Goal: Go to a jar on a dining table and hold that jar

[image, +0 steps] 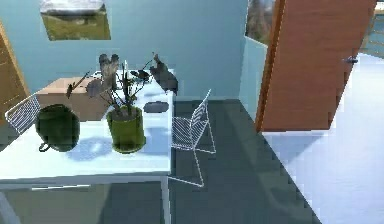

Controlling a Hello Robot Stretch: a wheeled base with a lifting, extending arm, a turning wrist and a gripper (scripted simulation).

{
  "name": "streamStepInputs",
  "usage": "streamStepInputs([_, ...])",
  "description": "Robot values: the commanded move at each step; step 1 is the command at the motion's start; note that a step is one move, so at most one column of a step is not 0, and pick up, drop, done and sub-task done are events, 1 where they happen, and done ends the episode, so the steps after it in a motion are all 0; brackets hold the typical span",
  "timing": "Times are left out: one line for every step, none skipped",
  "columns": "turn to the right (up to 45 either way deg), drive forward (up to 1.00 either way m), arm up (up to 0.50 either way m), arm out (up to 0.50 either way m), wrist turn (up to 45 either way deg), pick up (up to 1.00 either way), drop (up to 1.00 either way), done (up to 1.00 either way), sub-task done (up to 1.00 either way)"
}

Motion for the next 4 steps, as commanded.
streamStepInputs([-3.0,0.0,0.0,0.0,0.0,0.0,0.0,0.0,0.0])
streamStepInputs([0.0,0.2,0.0,0.0,0.0,0.0,0.0,0.0,0.0])
streamStepInputs([-45.0,0.0,0.0,0.0,0.0,0.0,0.0,0.0,0.0])
streamStepInputs([-45.0,0.0,0.0,0.0,0.0,0.0,0.0,0.0,0.0])
